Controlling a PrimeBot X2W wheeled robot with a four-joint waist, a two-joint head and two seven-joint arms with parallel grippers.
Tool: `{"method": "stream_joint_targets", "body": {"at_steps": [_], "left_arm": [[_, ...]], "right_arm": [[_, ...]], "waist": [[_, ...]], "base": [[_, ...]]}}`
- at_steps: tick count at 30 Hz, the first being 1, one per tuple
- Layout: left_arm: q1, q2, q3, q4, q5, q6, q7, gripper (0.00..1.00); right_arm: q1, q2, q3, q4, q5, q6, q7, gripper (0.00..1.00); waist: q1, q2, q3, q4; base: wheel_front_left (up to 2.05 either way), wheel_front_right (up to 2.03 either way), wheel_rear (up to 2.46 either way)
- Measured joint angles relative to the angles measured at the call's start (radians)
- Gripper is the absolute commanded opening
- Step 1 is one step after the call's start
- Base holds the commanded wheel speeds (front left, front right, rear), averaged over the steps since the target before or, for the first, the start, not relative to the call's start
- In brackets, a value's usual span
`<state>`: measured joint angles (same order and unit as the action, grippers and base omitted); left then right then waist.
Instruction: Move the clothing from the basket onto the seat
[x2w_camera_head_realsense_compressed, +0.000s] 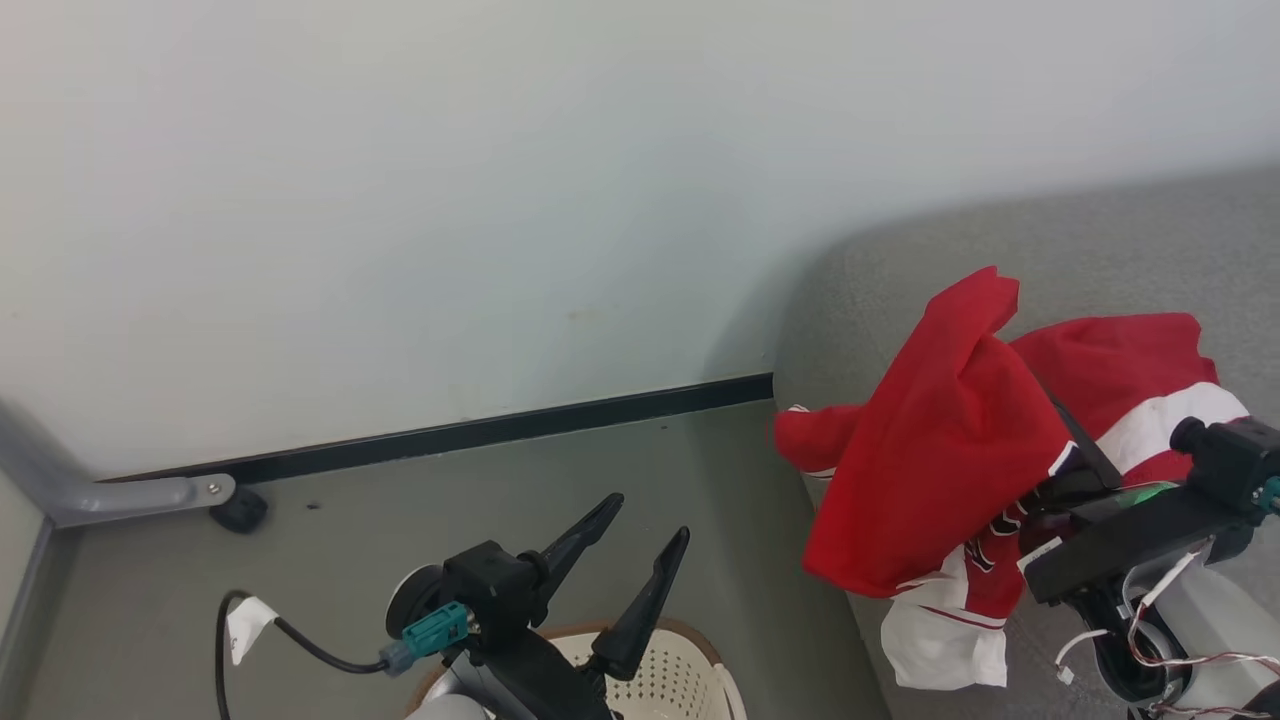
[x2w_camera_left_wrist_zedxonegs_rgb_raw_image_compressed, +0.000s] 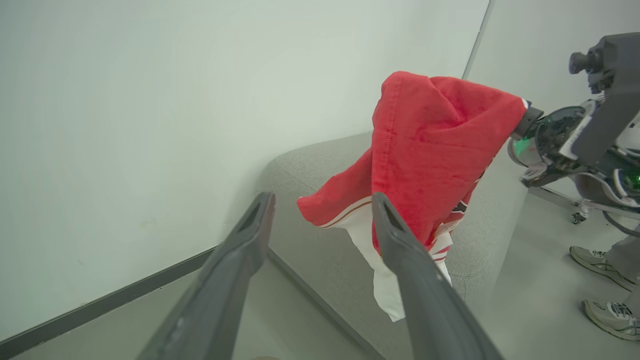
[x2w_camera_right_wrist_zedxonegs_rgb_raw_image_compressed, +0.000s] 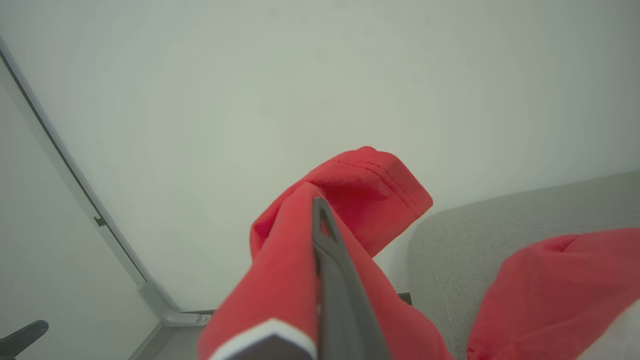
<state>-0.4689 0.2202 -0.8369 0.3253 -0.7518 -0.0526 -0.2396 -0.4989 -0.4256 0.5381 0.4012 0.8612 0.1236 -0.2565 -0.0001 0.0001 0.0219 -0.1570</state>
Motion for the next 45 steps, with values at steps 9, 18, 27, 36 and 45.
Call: {"method": "stream_joint_targets", "body": {"at_steps": [9,18,27,36,45], "left_arm": [[0.009,0.008,0.007,-0.004,0.007,0.000,0.000,1.00],[0.010,0.007,0.005,-0.004,0.008,0.000,-0.002,1.00],[0.016,-0.015,-0.015,-0.011,0.021,-0.001,-0.003,1.00],[0.016,-0.025,-0.020,-0.008,0.024,-0.006,-0.003,1.00],[0.004,-0.025,-0.026,-0.009,0.033,-0.009,-0.003,1.00]], "right_arm": [[0.066,-0.016,-0.073,-0.081,-0.057,-0.006,0.000,0.00],[0.126,-0.025,-0.136,-0.156,-0.104,-0.011,0.000,0.00],[0.194,-0.032,-0.205,-0.223,-0.123,-0.014,0.000,0.00],[0.206,-0.036,-0.242,-0.261,-0.157,-0.014,0.000,0.00],[0.152,-0.065,-0.290,-0.314,-0.177,-0.012,0.000,0.00]], "waist": [[0.0000,0.0000,0.001,-0.077],[0.0000,0.0000,-0.004,-0.160],[0.0000,-0.0001,-0.008,-0.235],[0.0002,0.0000,-0.002,-0.239],[0.0002,0.0000,0.026,-0.220]], "base": [[0.00,0.00,0.00],[0.00,0.00,0.00],[0.00,0.00,0.00],[0.00,0.00,0.00],[0.00,0.00,0.00]]}}
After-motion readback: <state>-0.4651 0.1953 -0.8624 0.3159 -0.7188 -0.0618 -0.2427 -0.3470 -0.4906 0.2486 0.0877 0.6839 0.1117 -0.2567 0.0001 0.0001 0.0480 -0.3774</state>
